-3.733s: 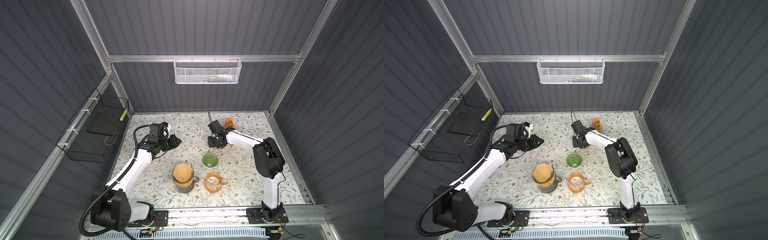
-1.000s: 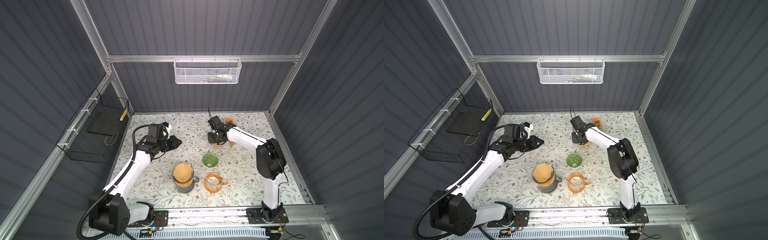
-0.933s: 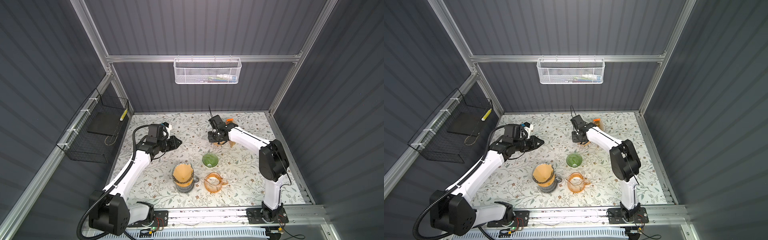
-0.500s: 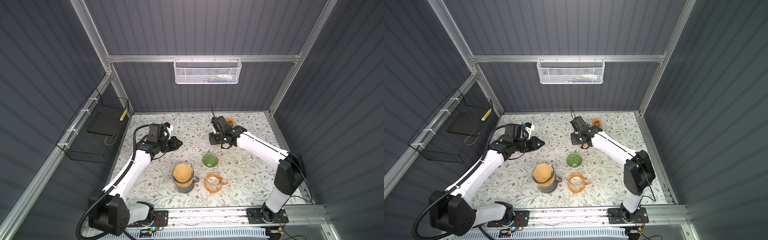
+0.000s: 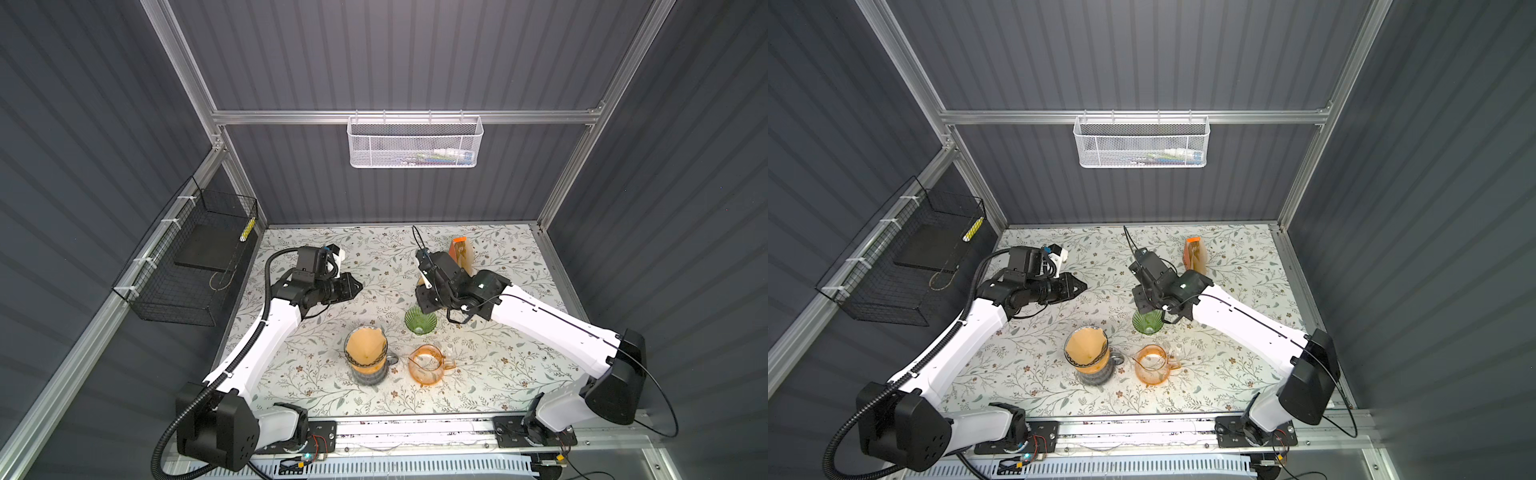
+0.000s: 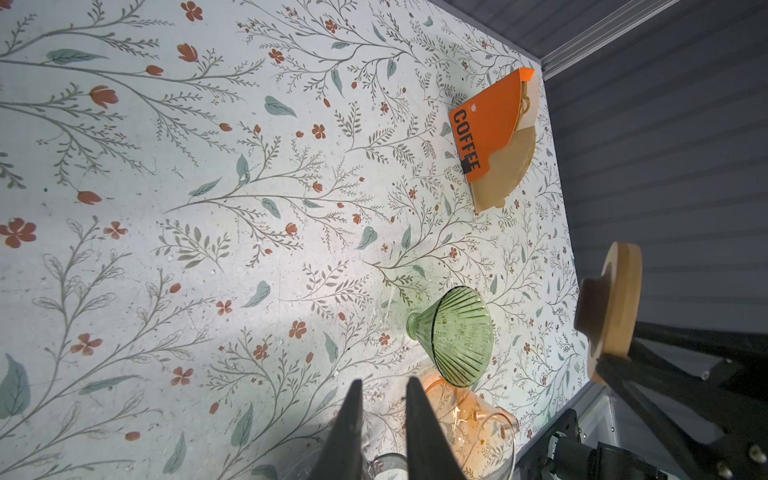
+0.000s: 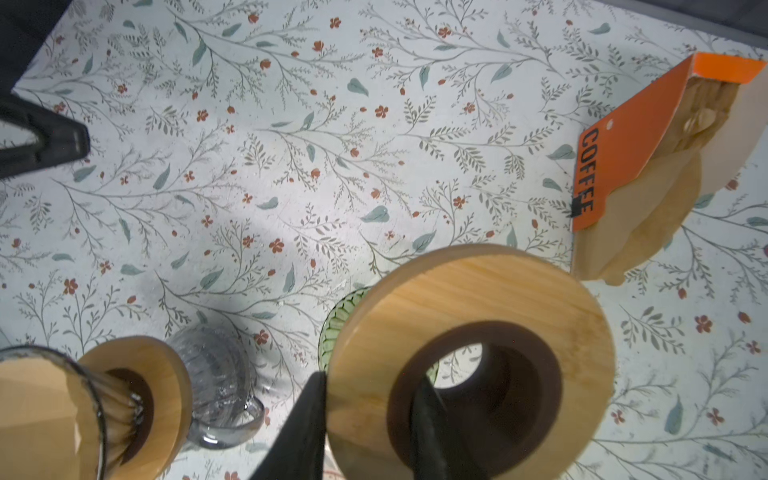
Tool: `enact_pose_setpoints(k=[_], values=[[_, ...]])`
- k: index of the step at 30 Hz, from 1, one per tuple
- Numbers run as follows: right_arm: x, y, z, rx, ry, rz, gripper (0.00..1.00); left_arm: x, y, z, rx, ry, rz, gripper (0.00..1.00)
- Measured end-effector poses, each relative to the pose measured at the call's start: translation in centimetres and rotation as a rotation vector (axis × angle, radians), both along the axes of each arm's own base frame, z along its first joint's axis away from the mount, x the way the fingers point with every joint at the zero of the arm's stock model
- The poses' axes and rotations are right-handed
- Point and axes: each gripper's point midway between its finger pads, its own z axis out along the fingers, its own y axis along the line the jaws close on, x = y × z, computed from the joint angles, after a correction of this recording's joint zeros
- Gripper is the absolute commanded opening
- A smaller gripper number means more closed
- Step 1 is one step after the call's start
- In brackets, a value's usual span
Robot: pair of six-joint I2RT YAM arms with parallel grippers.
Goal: Place the coffee filter in the dripper
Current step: 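Carry the wooden ring toward the robot over the orange pitcher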
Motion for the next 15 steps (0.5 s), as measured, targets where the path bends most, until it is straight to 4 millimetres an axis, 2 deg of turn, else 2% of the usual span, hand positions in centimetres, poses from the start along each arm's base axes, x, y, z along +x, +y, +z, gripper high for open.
enact_pose_setpoints(k=[9,15], values=[[-5.5,-1.1,-1.0,-0.100,0.062,0.067,0.22,0.1,0.0,-0.3,0.002,0.007,0.000,0.20],[-8.3,-1.2,-2.5,-0.110,0.135,0.080,0.21,0.4,-0.1,-0.1,-0.010,0.004,0.010,0.20]])
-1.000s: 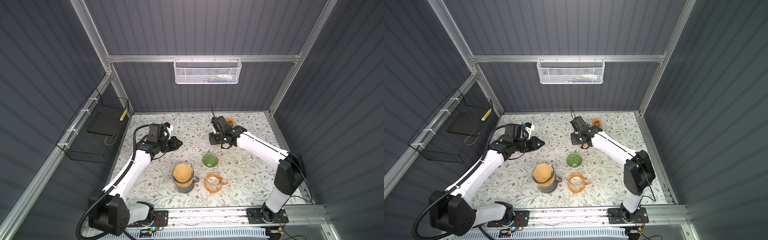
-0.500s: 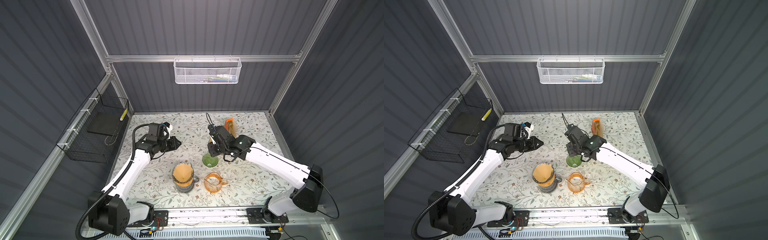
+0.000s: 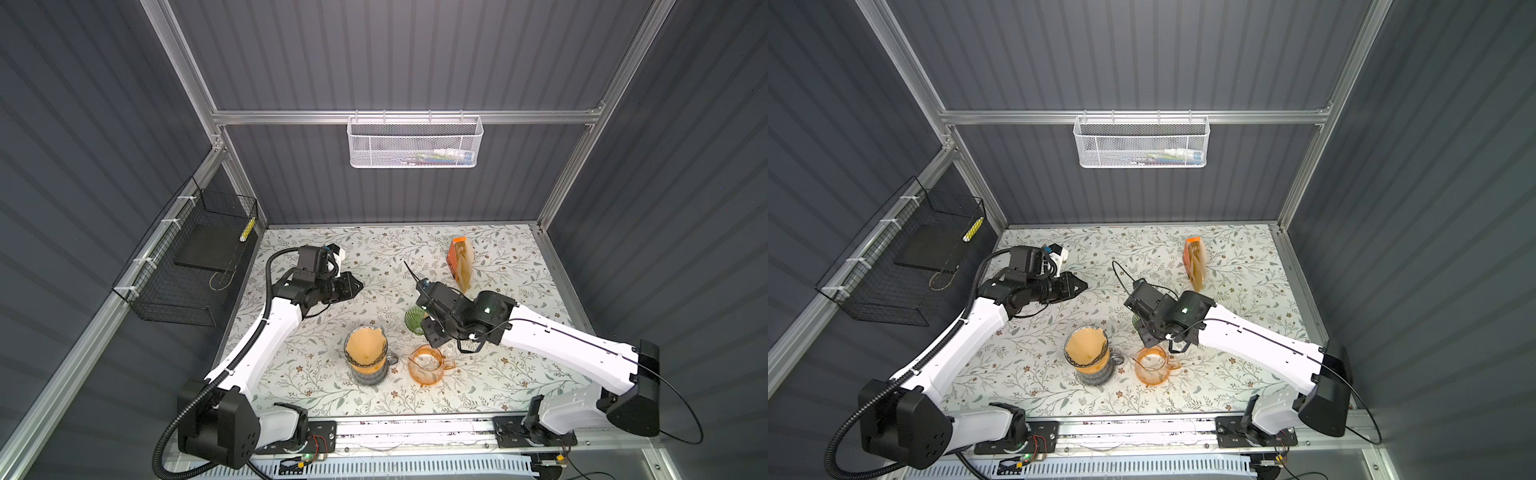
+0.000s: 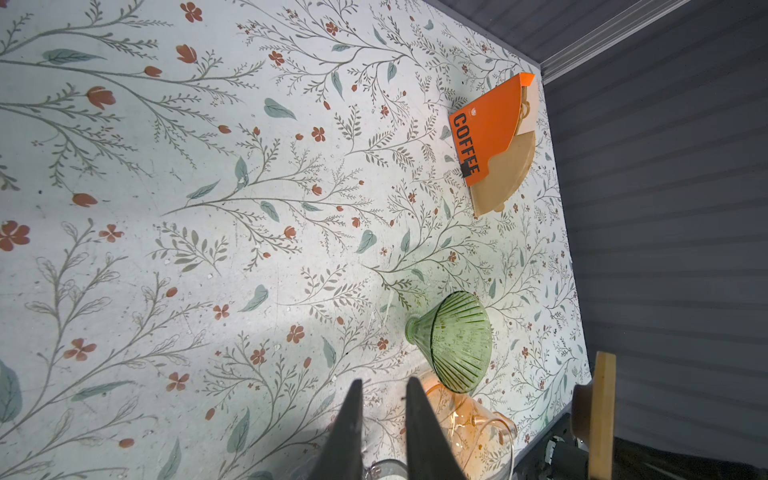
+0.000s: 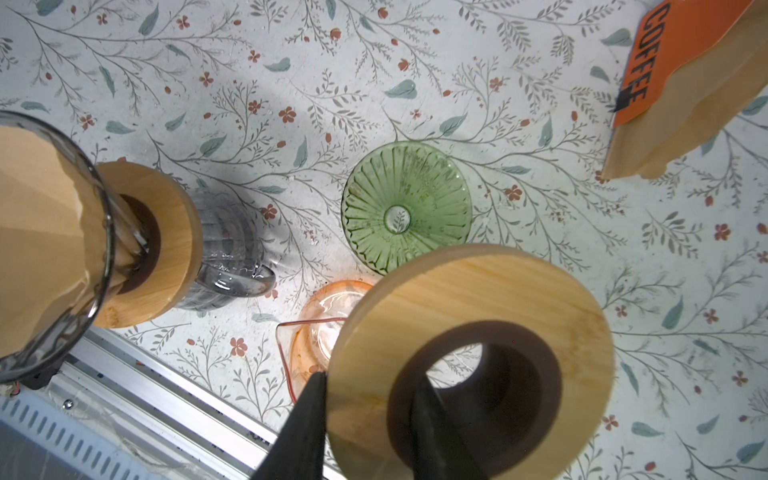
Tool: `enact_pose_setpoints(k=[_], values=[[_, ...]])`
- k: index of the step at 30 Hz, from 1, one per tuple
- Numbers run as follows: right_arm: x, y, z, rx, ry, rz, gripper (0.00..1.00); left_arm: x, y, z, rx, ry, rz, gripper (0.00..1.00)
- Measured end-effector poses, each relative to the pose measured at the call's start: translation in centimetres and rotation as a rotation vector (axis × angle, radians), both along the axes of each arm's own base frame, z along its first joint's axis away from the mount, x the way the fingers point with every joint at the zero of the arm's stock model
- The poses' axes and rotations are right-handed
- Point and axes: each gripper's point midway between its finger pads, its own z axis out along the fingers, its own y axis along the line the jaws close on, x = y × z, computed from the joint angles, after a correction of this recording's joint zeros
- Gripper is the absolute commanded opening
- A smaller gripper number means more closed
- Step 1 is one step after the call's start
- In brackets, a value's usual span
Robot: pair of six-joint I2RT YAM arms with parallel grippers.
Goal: Place the coffee filter in the dripper
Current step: 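Carry the wooden ring toward the robot over the orange pitcher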
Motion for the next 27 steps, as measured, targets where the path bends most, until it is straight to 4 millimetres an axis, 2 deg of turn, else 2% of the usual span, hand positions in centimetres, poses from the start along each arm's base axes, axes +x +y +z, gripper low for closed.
enact_pose_setpoints(k=[8,16,27], values=[[-2.4,1.0,-1.6,0.000,0.076,0.027,0.21,0.0,0.0,0.0,-0.001,0.003,0.004,0.20],[-4.2,1.6,-4.2,-0.020,0.157,0.027,0.20,0.0,0.1,0.0,-0.002,0.006,0.011,0.20],[-4.9,2.1,-5.2,-0.026,0.195,0.019,0.20,0.1,0.1,0.0,-0.004,0.006,0.019,0.20]])
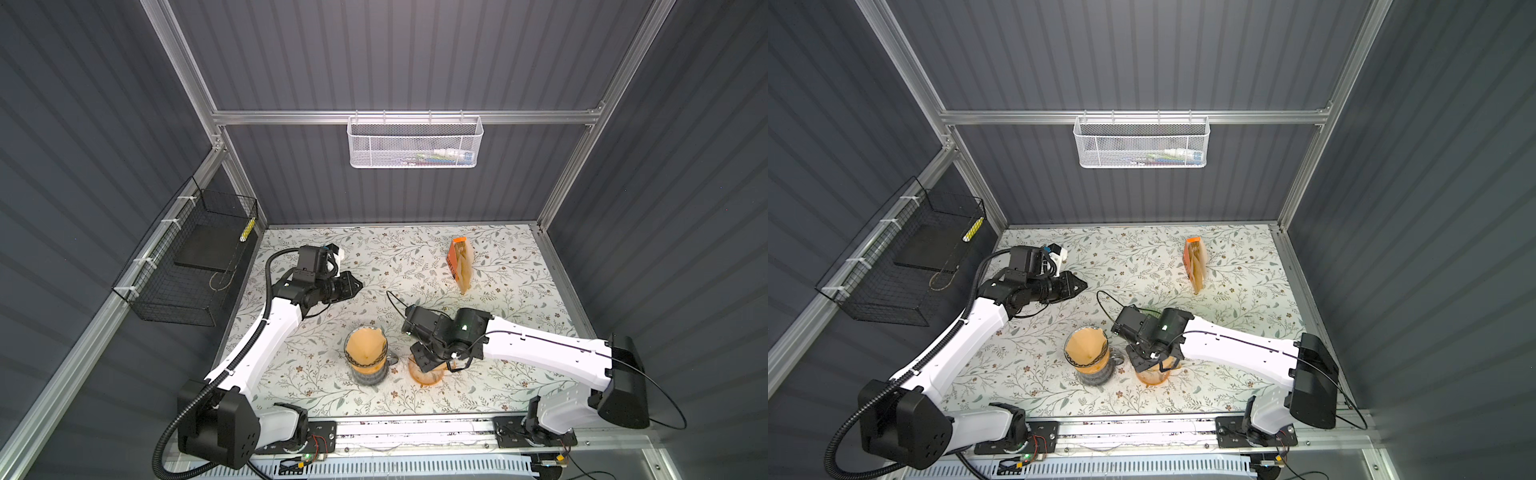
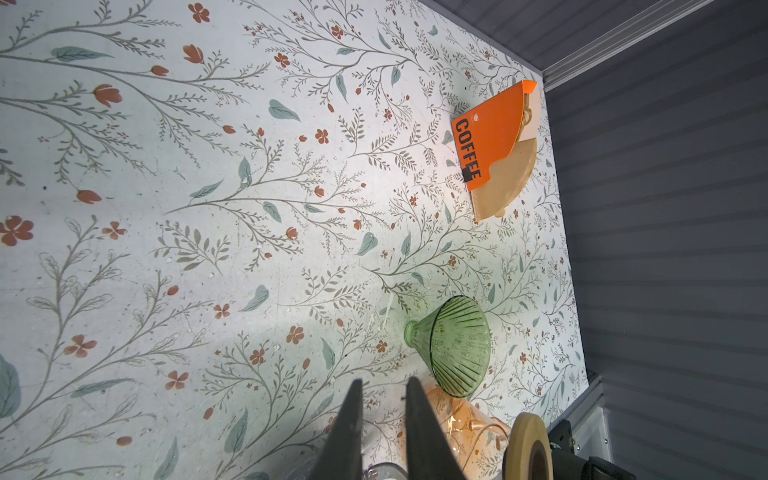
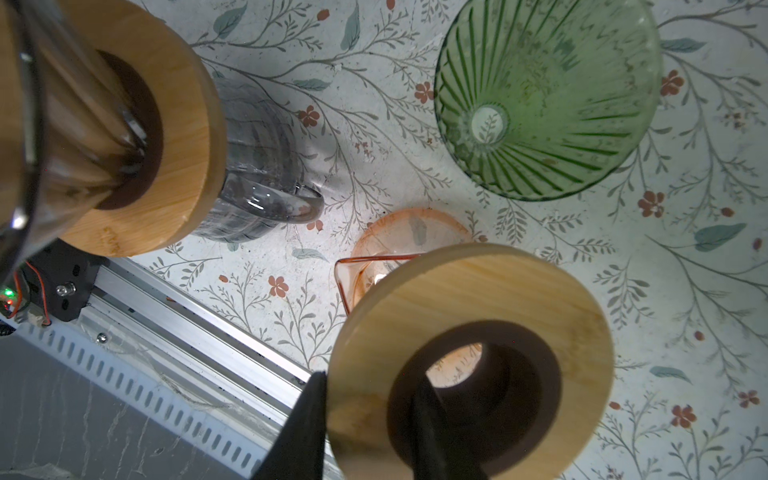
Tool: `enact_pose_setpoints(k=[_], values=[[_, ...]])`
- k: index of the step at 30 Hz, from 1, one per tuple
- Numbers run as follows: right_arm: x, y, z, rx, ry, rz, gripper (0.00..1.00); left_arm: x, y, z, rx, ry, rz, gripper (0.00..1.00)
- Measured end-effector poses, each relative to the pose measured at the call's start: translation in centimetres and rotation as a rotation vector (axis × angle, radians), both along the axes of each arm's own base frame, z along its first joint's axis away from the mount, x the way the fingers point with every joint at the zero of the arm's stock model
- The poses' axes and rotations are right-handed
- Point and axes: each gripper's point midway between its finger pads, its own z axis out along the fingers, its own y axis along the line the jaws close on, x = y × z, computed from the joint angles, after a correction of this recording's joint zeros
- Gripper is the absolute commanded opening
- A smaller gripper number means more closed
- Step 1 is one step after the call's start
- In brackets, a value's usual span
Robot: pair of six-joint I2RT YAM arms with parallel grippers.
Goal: Place the coffee filter in the dripper
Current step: 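Carry the wooden ring toward the robot over the orange pitcher, then lower the wooden ring onto the orange pitcher's mouth and release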
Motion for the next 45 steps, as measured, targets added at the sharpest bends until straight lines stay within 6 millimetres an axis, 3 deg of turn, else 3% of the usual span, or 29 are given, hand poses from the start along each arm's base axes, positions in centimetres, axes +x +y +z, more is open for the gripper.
enact_pose_setpoints(k=[26,45], values=[[-0.3,0.0,-2.7,-0.088,0.046,0.007,0.21,0.1,0.3,0.0,0.013,-0.008,0.014,0.20],[-0.4,0.7,-2.8,-0.111,0.049,0.023,0.34,0.0,0.6,-0.7,0.029,0.003,0.024,0.20]])
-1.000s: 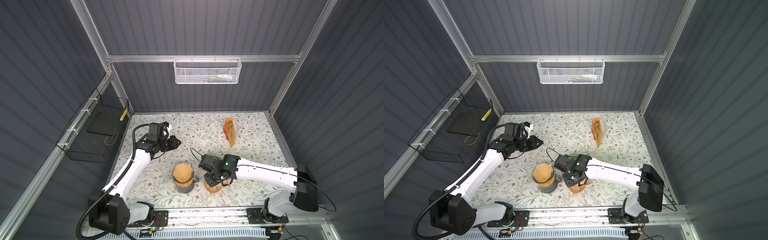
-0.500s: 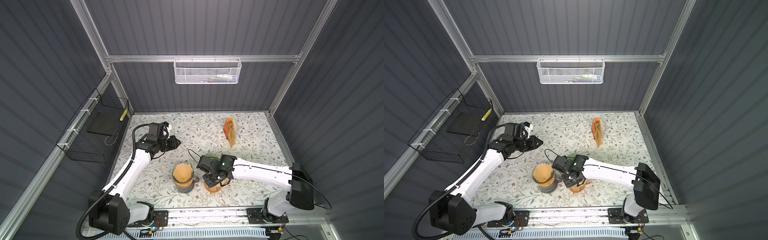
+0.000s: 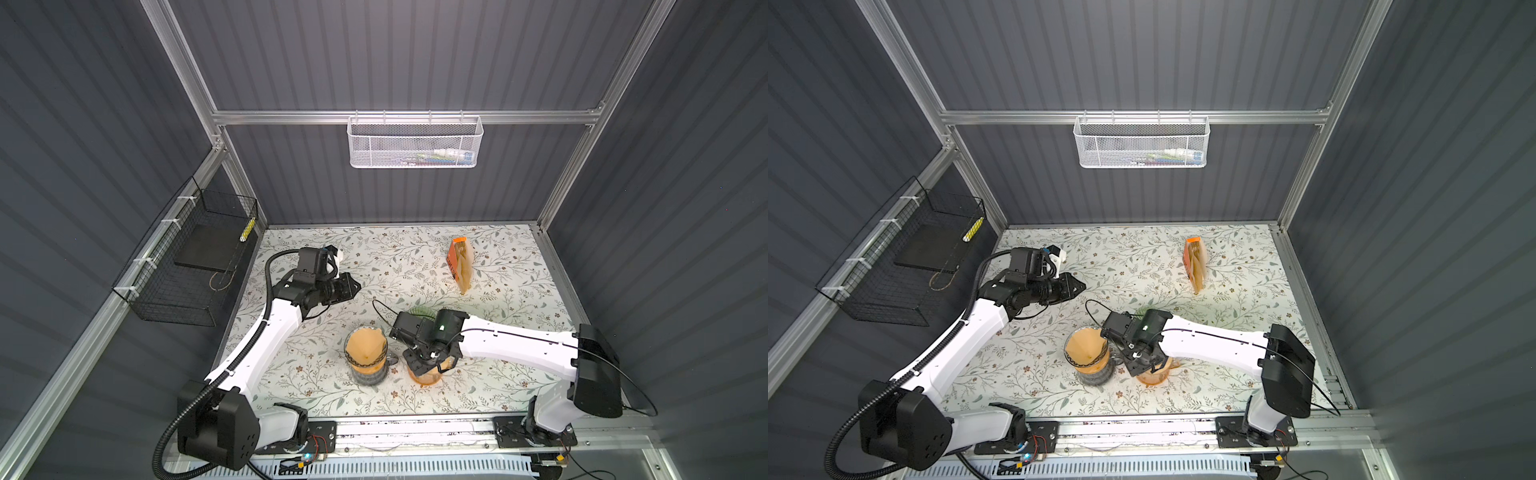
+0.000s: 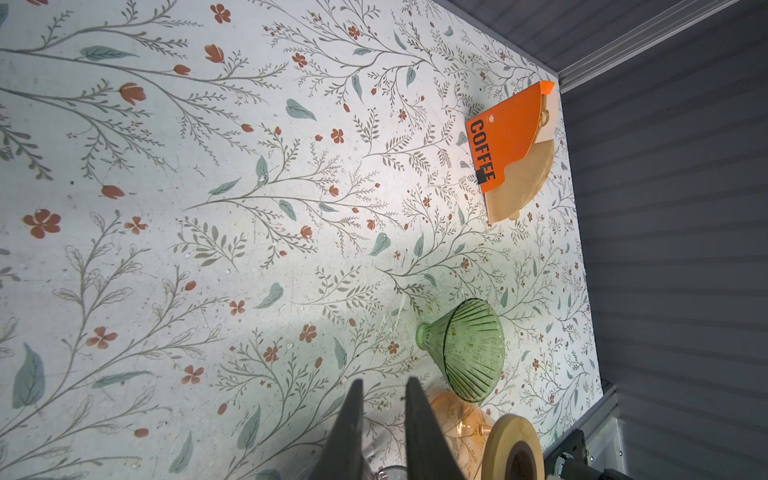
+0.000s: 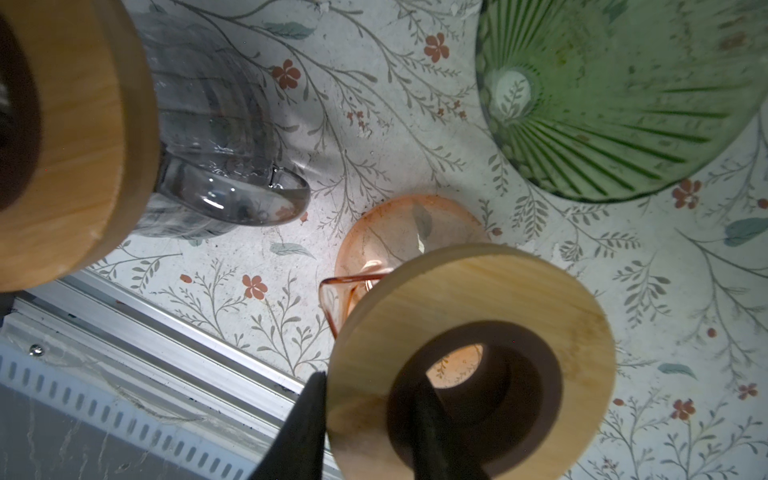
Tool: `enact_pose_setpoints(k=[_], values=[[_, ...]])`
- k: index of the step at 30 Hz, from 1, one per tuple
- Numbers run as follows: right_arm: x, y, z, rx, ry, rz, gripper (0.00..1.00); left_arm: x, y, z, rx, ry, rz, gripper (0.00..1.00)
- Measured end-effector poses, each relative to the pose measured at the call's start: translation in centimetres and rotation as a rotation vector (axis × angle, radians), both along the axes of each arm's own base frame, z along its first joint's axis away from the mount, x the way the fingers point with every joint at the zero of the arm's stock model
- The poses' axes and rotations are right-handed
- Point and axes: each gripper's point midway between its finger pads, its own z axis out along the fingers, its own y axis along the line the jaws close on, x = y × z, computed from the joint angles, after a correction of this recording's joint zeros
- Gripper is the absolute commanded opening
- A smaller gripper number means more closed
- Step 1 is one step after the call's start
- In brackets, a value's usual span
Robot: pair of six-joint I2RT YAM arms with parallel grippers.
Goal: Place the coffee filter in the dripper
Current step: 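Lower the wooden ring onto the orange pitcher's mouth and release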
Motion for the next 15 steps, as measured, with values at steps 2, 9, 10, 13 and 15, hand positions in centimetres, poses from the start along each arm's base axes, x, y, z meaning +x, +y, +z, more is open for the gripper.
enact_pose_setpoints(k=[2,9,10,13,15], values=[[-0.04,0.05,0.05,0.000,0.001,0.001,0.36,-0.05,0.05,-0.11,0.001,0.002,0.001,0.20],[-0.06,0.39,0.63,0.010,-0.002,0.001,0.38,-0.35,0.15,-0.54,0.004,0.008,0.001,0.20],[-0.03,0.45,0.73,0.012,-0.003,0.001,0.38,-0.39,0.16,-0.55,0.005,0.008,0.000,0.20],[0.01,0.55,0.92,0.016,-0.004,-0.002,0.38,-0.53,0.20,-0.51,0.007,0.003,-0.003,0.20],[-0.02,0.51,0.93,0.015,-0.002,-0.006,0.38,-0.60,0.23,-0.36,0.006,-0.002,-0.004,0.20]])
